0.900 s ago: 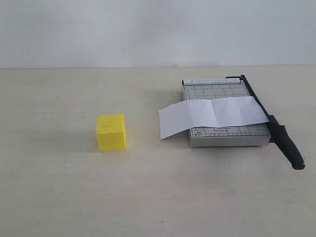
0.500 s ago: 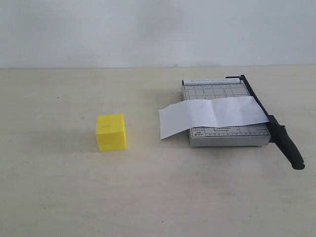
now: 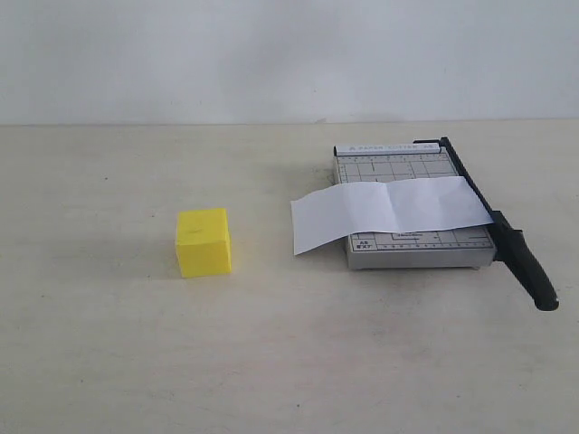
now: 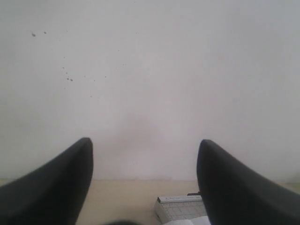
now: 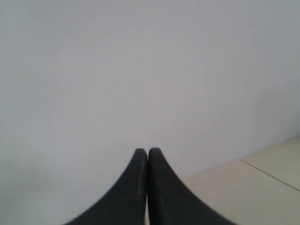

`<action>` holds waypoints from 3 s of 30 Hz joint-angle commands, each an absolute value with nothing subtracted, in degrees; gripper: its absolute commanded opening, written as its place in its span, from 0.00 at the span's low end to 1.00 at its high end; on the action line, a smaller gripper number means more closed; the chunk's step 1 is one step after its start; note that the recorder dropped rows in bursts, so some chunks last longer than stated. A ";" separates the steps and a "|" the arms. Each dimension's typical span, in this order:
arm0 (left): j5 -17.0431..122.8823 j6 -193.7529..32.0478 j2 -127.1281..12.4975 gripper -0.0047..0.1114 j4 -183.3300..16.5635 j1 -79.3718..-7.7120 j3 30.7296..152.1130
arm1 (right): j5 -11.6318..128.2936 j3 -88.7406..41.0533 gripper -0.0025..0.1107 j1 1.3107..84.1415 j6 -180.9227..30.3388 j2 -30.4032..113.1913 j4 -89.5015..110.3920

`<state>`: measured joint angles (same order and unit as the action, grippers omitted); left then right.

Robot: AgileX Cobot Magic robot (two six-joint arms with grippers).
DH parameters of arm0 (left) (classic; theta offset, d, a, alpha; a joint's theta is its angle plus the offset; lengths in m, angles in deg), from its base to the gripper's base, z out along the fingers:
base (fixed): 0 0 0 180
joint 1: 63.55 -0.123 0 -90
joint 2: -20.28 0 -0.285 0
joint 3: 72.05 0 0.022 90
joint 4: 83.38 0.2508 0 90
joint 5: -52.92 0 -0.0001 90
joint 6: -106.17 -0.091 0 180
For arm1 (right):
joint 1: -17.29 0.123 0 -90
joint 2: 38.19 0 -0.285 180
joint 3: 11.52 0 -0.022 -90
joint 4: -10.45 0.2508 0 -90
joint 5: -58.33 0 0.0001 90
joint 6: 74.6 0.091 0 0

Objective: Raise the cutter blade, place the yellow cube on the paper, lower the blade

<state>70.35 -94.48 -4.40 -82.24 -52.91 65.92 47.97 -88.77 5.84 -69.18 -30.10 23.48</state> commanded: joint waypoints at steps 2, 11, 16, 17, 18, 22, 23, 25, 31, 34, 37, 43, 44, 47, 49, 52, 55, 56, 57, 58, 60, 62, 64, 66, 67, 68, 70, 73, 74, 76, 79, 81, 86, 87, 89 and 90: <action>71.26 -96.36 -8.14 0.56 -82.68 -51.52 68.82 | 43.81 -88.74 0.02 5.87 -68.51 -30.40 23.53; 69.89 -97.48 -9.34 0.56 -82.47 -51.52 70.06 | 45.44 -88.74 0.02 5.87 -64.57 -30.40 23.90; 69.89 -97.48 -9.34 0.56 -82.47 -51.52 70.06 | 46.41 -88.74 0.02 5.87 -59.06 -30.40 23.90; 69.89 -97.48 -9.34 0.56 -82.47 -51.52 70.06 | 46.76 -88.74 0.02 5.87 -59.06 -30.40 23.90; 69.89 -97.48 -9.34 0.56 -82.47 -51.52 70.06 | 47.84 -88.74 0.02 5.87 -59.06 -30.40 23.79; 71.69 -97.47 -9.34 0.56 -82.47 -51.52 70.06 | 65.27 -84.99 0.10 5.87 -63.15 -30.40 23.05; 72.47 -97.47 -9.34 0.56 -82.47 -51.52 70.06 | 66.99 -83.43 0.15 5.87 -63.48 -30.29 23.43; 74.33 -97.47 -9.34 0.56 -82.47 -51.52 70.06 | 67.64 -80.98 0.25 5.87 -66.77 -27.29 22.74; 80.73 -99.33 -9.34 0.56 -82.09 -51.52 70.06 | 83.89 -66.31 0.48 5.87 -81.71 -12.49 22.59; 85.12 -99.34 -9.34 0.56 -81.96 -51.52 69.80 | 90.32 -59.34 0.47 5.99 -87.08 -3.93 22.59; 88.64 -99.34 -9.34 0.56 -80.30 -51.52 68.15 | 91.86 -54.28 0.48 8.51 -88.36 4.34 22.22; 92.07 -96.06 -7.31 0.56 -77.78 -51.52 63.78 | 95.64 -48.55 0.58 12.69 -88.89 23.67 21.22; 92.07 -96.06 -6.86 0.56 -77.78 -51.52 63.23 | 95.61 -48.12 0.61 12.98 -88.89 26.71 20.95; 92.16 -96.06 -5.47 0.56 -77.78 -51.52 62.50 | 95.75 -46.63 0.65 13.52 -91.16 33.72 19.98; 92.31 -96.06 -4.98 0.56 -77.34 -51.52 62.36 | 94.40 -45.97 0.65 13.52 -91.55 37.17 19.98; 92.31 -96.06 -4.87 0.56 -77.34 -51.52 62.36 | 90.78 -45.82 0.65 13.52 -92.89 40.42 20.10; 92.31 -96.06 -4.88 0.56 -77.04 -51.52 62.36 | 88.76 -45.82 0.65 13.52 -93.43 43.19 20.10; 92.31 -96.06 -4.88 0.56 -76.91 -51.52 62.36 | 88.22 -45.82 0.65 13.52 -93.70 44.04 20.10; 92.31 -96.06 -4.88 0.56 -76.91 -51.52 62.36 | 87.73 -45.82 0.65 13.52 -93.68 44.81 20.19; 92.20 -96.06 -4.88 0.56 -76.45 -51.52 62.36 | 87.48 -45.82 0.65 13.52 -93.84 45.37 20.39; 92.20 -96.06 -4.88 0.56 -76.45 -51.52 62.36 | 87.17 -45.82 0.65 13.79 -94.31 46.67 21.08; 92.20 -96.06 -4.88 0.56 -76.45 -51.52 62.36 | 87.05 -45.82 0.65 14.72 -94.43 47.56 21.51; 92.09 -96.06 -4.88 0.56 -76.46 -51.52 62.36 | 86.12 -45.82 0.65 16.40 -94.70 48.58 22.17; 91.93 -96.06 -4.88 0.56 -76.46 -51.52 62.36 | 84.80 -45.82 0.65 18.47 -94.70 49.81 23.14; 91.93 -96.06 -4.88 0.56 -76.46 -51.52 62.36 | 84.29 -45.82 0.65 19.33 -94.70 50.37 23.40; 91.93 -96.06 -4.88 0.56 -76.46 -51.52 62.36 | 83.89 -45.82 0.65 20.43 -94.70 51.14 23.56; 91.93 -96.06 -4.88 0.56 -76.46 -51.52 62.36 | 82.94 -45.82 0.65 22.01 -94.70 52.74 23.43; 91.93 -96.06 -4.88 0.56 -76.46 -51.52 62.36 | 81.17 -45.82 0.65 22.44 -94.46 55.22 23.02; 91.93 -96.06 -4.88 0.56 -76.46 -51.52 62.36 | 80.66 -45.82 0.65 22.44 -94.46 56.11 22.56; 91.93 -96.06 -4.88 0.56 -76.46 -51.52 62.36 | 79.90 -45.82 0.65 22.44 -94.46 57.10 22.09; 91.93 -96.06 -4.88 0.56 -76.46 -51.52 62.36 | 78.60 -45.82 0.65 22.44 -94.46 58.15 20.94; 91.93 -96.06 -4.88 0.56 -76.46 -51.52 62.36 | 77.73 -45.82 0.65 22.44 -94.10 58.28 20.22; 91.93 -96.06 -4.88 0.56 -76.46 -51.52 62.36 | 76.59 -45.82 0.65 22.44 -93.99 58.28 19.94; 91.93 -96.06 -4.88 0.56 -76.46 -51.52 62.36 | 76.59 -45.82 0.65 22.44 -93.99 58.28 19.51; 91.93 -96.06 -4.88 0.56 -76.46 -51.52 62.36 | 76.59 -45.82 0.65 22.44 -93.63 58.28 18.48; 91.93 -96.06 -4.88 0.56 -76.46 -51.52 62.36 | 76.48 -45.82 0.65 22.44 -93.64 58.28 18.48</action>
<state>92.29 -96.52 -5.07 -76.75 -51.82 62.59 77.06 -46.06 22.37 -93.90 58.31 19.52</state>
